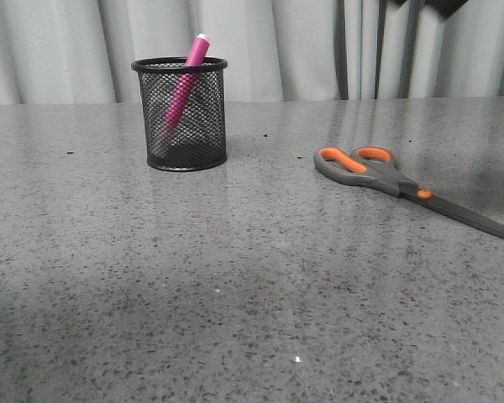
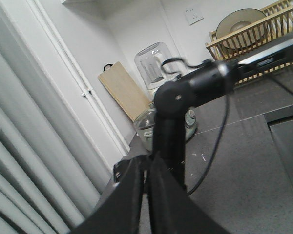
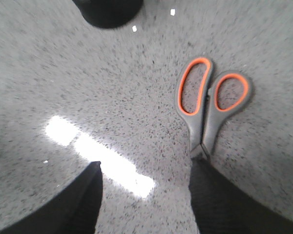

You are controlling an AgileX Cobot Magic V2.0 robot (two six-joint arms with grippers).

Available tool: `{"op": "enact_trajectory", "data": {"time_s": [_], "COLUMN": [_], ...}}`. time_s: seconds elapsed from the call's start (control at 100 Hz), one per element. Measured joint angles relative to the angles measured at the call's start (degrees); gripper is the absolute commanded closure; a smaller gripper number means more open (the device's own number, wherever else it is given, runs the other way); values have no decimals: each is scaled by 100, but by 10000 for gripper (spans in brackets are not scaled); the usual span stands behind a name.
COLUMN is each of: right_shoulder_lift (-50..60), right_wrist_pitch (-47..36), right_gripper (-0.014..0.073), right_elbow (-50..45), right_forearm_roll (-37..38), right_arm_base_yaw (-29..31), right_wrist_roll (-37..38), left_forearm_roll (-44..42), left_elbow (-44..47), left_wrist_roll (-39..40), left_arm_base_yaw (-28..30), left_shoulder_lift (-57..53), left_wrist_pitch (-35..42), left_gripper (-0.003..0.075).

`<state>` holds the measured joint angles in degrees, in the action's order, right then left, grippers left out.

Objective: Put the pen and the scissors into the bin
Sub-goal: 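Lower the right gripper onto the scissors handles and close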

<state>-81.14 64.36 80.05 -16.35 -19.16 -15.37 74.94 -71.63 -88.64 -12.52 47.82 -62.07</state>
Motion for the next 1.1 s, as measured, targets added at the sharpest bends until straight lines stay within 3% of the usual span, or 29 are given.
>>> {"op": "enact_trajectory", "data": {"time_s": [0.17, 0.33, 0.52, 0.83, 1.0, 1.1], "right_shoulder_lift": [-1056, -1384, -1384, -1384, -1384, -1414], "right_wrist_pitch": [92, 214, 202, -349, -752, -874], "right_gripper": [232, 229, 229, 228, 156, 159], "right_elbow": [511, 534, 510, -273, -339, -339], "right_forearm_roll": [410, 1088, 1203, 1370, 1370, 1379], "right_arm_base_yaw": [-322, -349, -362, -366, -366, -366], "right_wrist_roll": [523, 1044, 1109, 1133, 1133, 1133], "left_forearm_roll": [-98, -227, -279, -279, -279, -279], "left_elbow": [606, 932, 1040, 1049, 1091, 1179], "left_wrist_roll": [99, 275, 324, 324, 324, 324], "left_arm_base_yaw": [0, 0, 0, 0, 0, 0], "left_shoulder_lift": [-640, -947, -1007, -1007, -1007, -1007], "left_wrist_pitch": [33, 61, 251, 490, 490, 490], "left_gripper": [719, 719, 719, 720, 720, 720]}}
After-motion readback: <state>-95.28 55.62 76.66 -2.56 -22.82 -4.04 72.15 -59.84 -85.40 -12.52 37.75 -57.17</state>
